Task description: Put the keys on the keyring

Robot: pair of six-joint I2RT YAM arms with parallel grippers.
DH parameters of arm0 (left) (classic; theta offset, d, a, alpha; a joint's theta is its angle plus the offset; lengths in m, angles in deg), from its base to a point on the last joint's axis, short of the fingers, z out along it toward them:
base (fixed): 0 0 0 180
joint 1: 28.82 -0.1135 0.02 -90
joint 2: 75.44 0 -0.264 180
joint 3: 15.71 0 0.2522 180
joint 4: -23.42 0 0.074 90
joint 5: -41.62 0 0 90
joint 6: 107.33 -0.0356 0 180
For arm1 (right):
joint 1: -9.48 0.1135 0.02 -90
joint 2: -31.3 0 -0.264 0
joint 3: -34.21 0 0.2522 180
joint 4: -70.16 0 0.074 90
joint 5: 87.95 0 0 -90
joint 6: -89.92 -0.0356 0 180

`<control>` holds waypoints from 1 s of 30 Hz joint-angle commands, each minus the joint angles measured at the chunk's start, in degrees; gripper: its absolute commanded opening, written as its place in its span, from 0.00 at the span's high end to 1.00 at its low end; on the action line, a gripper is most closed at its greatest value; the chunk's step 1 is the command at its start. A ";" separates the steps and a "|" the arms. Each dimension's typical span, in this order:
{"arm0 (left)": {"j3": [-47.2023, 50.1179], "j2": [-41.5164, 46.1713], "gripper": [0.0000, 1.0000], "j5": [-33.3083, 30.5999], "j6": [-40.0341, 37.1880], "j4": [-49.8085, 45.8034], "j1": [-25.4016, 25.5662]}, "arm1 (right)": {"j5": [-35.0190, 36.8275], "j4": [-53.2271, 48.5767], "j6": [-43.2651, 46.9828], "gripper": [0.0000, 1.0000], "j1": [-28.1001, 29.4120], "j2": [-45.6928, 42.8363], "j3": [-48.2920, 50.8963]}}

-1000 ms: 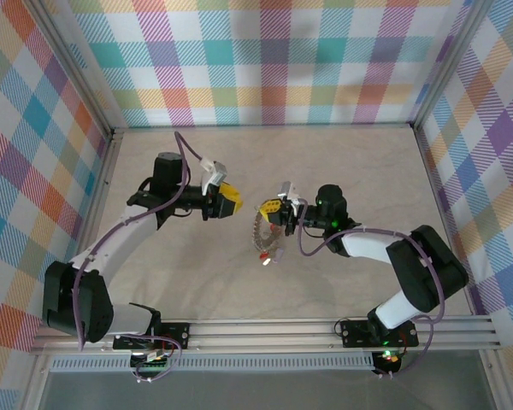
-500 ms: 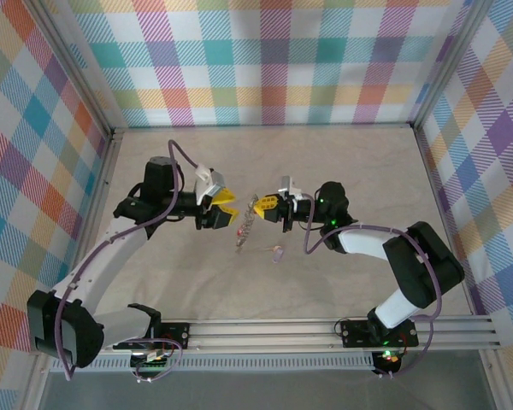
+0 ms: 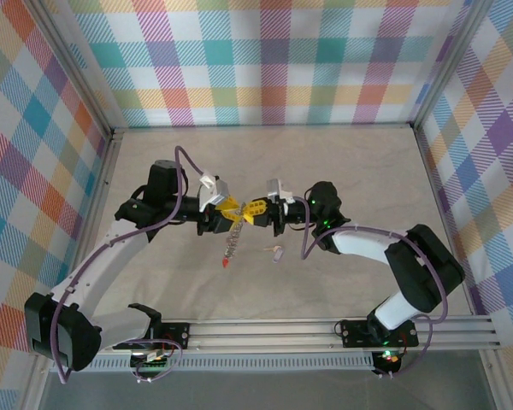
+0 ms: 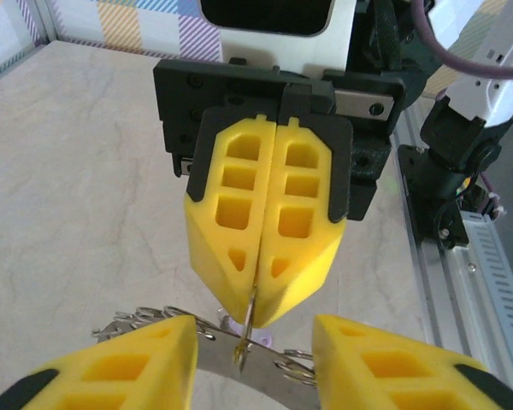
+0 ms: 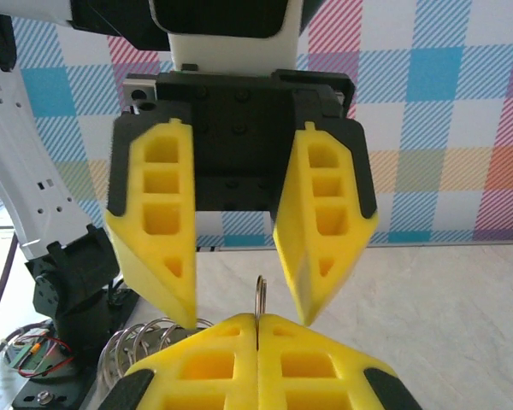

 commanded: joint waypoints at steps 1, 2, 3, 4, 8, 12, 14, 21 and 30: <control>-0.14 2.53 0.68 0.54 -1.07 -0.71 0.49 | -1.37 -0.03 1.40 1.00 0.86 -2.69 -2.68; -0.19 2.85 0.71 0.52 -1.18 -0.69 0.59 | -1.58 -0.44 1.57 1.00 1.04 -2.87 -2.74; -0.23 2.93 0.72 0.36 -1.42 -0.88 0.52 | -1.59 -0.71 1.71 1.00 1.12 -3.01 -2.87; -0.29 2.96 0.73 0.06 -2.09 -1.57 0.53 | -1.55 -1.07 1.91 1.00 1.22 -3.22 -2.91; -1.64 2.73 0.90 -0.12 -4.00 -5.04 0.59 | -1.15 -2.93 2.70 1.00 1.65 -4.01 -3.00; -1.85 3.54 1.00 -0.57 -4.93 -5.63 0.56 | -0.70 -7.71 5.57 1.00 2.01 -5.61 -3.09; -2.96 3.81 1.00 -2.65 -6.37 -7.70 1.06 | 0.35 -13.27 8.71 1.00 2.05 -6.92 -3.59; -9.35 2.17 1.00 -10.81 -12.83 -19.21 5.17 | 2.64 -48.73 29.68 0.75 2.75 -11.06 -10.43; -18.19 -2.01 1.00 -19.59 -15.08 -31.00 8.54 | 6.66 -62.03 36.77 0.68 3.18 -14.72 -13.17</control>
